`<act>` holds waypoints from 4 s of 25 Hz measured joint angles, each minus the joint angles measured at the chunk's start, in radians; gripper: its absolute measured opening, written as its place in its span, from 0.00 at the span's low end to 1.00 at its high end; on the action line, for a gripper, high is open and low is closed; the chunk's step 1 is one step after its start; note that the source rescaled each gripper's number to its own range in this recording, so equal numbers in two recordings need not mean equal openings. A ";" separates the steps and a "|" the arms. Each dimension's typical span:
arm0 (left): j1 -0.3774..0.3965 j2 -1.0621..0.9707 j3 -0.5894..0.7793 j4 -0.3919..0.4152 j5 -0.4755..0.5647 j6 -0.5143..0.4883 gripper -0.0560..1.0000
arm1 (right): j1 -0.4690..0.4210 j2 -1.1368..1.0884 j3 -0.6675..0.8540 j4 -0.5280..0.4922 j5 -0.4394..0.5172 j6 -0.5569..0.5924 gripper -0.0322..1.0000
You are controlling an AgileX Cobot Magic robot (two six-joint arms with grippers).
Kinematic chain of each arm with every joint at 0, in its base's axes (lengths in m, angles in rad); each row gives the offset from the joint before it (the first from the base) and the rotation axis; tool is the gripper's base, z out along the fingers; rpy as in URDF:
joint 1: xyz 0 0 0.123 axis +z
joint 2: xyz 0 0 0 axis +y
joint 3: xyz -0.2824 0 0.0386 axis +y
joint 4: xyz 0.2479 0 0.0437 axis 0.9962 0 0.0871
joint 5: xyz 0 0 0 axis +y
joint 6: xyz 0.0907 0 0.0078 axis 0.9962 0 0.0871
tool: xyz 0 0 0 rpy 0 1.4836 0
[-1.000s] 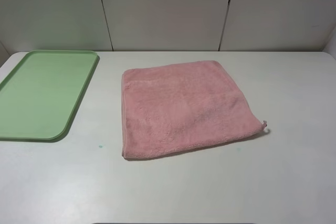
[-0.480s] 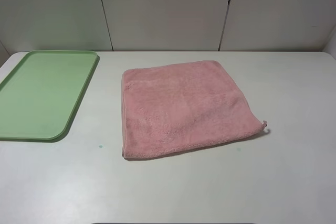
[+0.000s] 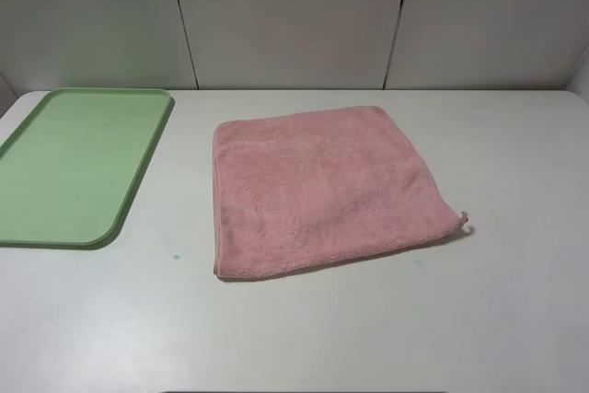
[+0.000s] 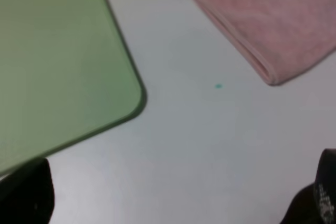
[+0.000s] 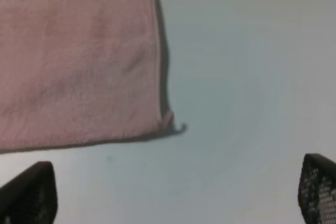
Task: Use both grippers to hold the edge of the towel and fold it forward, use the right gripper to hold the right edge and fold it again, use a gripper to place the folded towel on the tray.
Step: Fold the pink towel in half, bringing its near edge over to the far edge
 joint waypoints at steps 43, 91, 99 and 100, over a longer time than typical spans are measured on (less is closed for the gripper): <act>-0.563 1.037 -0.062 0.158 -0.434 0.436 0.97 | 0.362 0.804 -0.045 -0.058 -0.257 -0.980 1.00; -0.568 1.354 -0.062 -0.028 -0.822 0.618 0.97 | 0.362 1.167 0.036 -0.155 -0.495 -1.105 1.00; -0.569 1.426 -0.062 -0.030 -0.824 0.618 0.96 | 0.362 1.167 0.036 -0.155 -0.496 -1.105 1.00; -0.569 1.433 -0.062 -0.032 -0.825 0.618 0.96 | 0.362 1.167 0.036 -0.155 -0.497 -1.105 1.00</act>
